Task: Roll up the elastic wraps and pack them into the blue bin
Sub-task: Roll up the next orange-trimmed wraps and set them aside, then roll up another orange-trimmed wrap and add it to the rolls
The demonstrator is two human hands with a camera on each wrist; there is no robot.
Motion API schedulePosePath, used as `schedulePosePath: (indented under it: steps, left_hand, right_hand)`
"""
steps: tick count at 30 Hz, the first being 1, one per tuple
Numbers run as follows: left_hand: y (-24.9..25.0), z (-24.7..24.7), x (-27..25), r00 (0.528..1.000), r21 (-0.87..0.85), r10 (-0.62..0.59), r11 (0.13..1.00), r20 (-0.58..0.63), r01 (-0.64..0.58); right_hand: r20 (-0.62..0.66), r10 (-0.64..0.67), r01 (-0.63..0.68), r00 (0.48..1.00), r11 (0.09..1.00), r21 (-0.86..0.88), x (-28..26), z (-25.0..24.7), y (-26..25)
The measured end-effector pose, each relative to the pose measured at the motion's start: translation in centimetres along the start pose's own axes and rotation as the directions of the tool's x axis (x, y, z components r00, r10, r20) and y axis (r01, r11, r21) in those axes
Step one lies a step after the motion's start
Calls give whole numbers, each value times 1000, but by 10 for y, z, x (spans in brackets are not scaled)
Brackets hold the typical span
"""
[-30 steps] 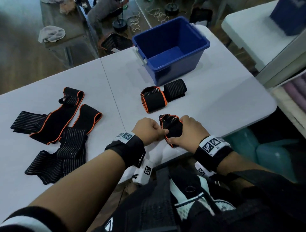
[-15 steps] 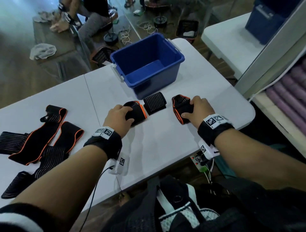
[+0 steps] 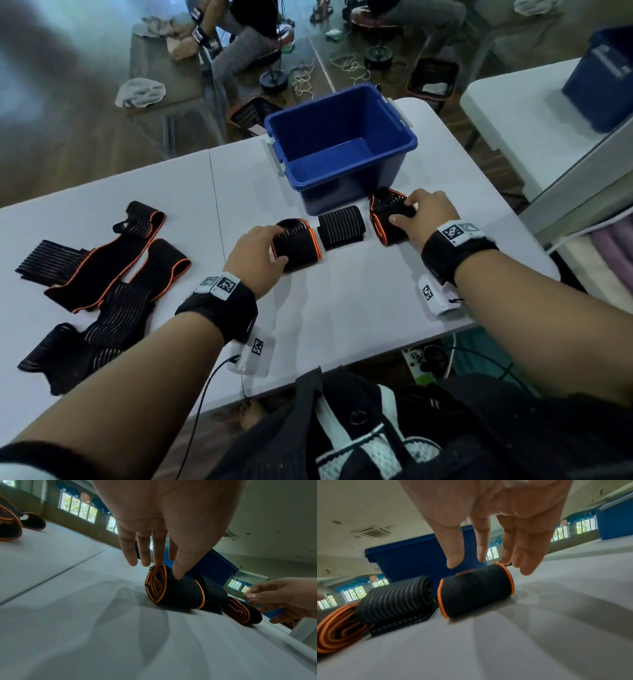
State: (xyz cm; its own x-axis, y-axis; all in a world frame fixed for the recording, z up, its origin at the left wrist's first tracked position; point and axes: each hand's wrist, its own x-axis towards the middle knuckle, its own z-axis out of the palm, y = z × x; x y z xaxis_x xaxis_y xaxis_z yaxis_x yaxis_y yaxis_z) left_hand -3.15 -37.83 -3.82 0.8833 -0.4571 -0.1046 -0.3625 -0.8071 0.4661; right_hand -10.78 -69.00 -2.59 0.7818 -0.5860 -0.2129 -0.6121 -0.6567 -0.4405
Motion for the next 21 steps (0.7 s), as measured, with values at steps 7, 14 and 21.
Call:
schedulePosePath:
  steps: [7, 14, 21]
  left_hand:
    - [-31, -18, -30, 990, -61, -116, 992, -74, 112]
    - [-89, -61, -77, 962, -73, -229, 973, -149, 220]
    - [-156, -112, -145, 864, -93, -409, 912, -293, 400]
  right_hand:
    - [15, -190, 189, 982, 980, 68, -25, -9, -44]
    - [201, -444, 430, 873, 896, 108, -74, 33, -155]
    - [373, -548, 550, 749, 828, 111, -118, 94, -232]
